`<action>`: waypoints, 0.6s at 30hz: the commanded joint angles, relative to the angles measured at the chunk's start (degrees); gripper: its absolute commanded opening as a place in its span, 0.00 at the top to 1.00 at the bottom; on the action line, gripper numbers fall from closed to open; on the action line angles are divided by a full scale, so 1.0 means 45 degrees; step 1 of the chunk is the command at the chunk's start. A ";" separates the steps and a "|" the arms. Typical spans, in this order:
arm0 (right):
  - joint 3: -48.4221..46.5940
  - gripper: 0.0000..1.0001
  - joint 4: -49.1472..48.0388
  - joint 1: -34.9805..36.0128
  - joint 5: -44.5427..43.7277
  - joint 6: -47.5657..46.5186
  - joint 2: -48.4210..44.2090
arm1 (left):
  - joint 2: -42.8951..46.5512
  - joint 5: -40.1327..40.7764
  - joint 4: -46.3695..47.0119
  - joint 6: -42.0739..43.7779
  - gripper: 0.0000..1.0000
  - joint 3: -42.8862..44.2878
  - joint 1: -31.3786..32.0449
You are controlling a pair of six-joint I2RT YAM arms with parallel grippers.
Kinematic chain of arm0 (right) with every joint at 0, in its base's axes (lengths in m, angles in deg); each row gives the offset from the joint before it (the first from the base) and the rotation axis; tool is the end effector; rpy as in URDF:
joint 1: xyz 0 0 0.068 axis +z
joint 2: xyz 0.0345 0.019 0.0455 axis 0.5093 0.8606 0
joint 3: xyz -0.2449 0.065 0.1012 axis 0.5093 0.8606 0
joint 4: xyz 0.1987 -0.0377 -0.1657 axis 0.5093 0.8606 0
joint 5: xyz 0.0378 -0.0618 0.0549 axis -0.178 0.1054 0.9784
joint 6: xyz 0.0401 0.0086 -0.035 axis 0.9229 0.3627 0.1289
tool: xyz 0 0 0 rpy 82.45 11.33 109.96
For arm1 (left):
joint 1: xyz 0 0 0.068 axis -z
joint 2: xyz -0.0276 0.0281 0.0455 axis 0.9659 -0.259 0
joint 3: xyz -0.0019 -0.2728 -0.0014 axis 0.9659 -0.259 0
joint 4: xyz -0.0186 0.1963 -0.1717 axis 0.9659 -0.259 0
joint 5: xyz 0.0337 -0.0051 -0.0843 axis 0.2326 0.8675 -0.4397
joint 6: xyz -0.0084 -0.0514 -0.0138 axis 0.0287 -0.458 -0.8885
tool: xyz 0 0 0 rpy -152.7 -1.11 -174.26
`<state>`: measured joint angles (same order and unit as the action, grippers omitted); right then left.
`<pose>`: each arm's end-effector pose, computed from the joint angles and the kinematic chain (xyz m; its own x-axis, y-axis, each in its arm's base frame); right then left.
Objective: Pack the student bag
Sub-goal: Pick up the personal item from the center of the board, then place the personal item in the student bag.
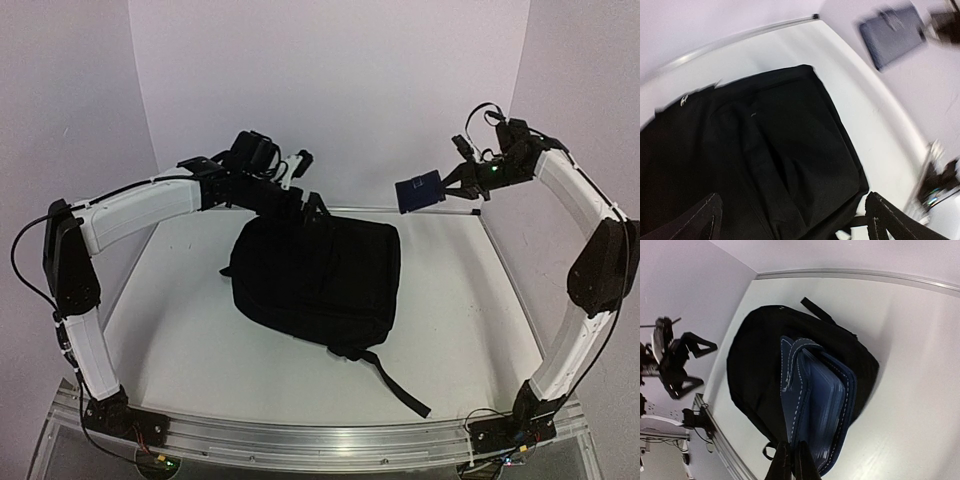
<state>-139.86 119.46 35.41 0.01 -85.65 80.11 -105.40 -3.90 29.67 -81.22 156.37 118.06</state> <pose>0.3778 0.0596 0.3807 -0.7605 -0.0385 -0.6482 -0.5457 0.5789 0.6059 0.3069 -0.2972 0.3407 -0.5586 0.2833 -0.7795 0.7057 0.6561 -0.2672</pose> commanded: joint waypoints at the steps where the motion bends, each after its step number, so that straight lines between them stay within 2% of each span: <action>1: 0.0749 1.00 -0.1953 0.0951 0.1485 0.3320 -0.0168 | 0.0983 0.4541 0.1387 0.5912 0.00 -0.0198 0.2133; 5: 0.1339 1.00 -0.2687 0.1708 0.2017 0.4506 -0.0162 | 0.0533 0.7218 0.2848 0.9331 0.00 -0.0506 0.3707; 9: 0.1632 1.00 -0.3258 0.2258 0.2618 0.5416 -0.0126 | -0.0186 0.8620 0.3931 1.2014 0.04 -0.0460 0.4591; 13: 0.1950 1.00 -0.3406 0.2732 0.3006 0.5735 -0.0234 | -0.1070 0.9244 0.3873 1.2946 0.13 0.0158 0.4833; 18: 0.2642 1.00 -0.3512 0.3063 0.3311 0.6058 -0.0528 | -0.1580 1.0333 0.5353 1.4256 0.31 0.0108 0.4974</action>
<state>-129.69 106.76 48.16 11.27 -61.08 80.19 -111.15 35.37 46.11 -25.43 154.78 140.09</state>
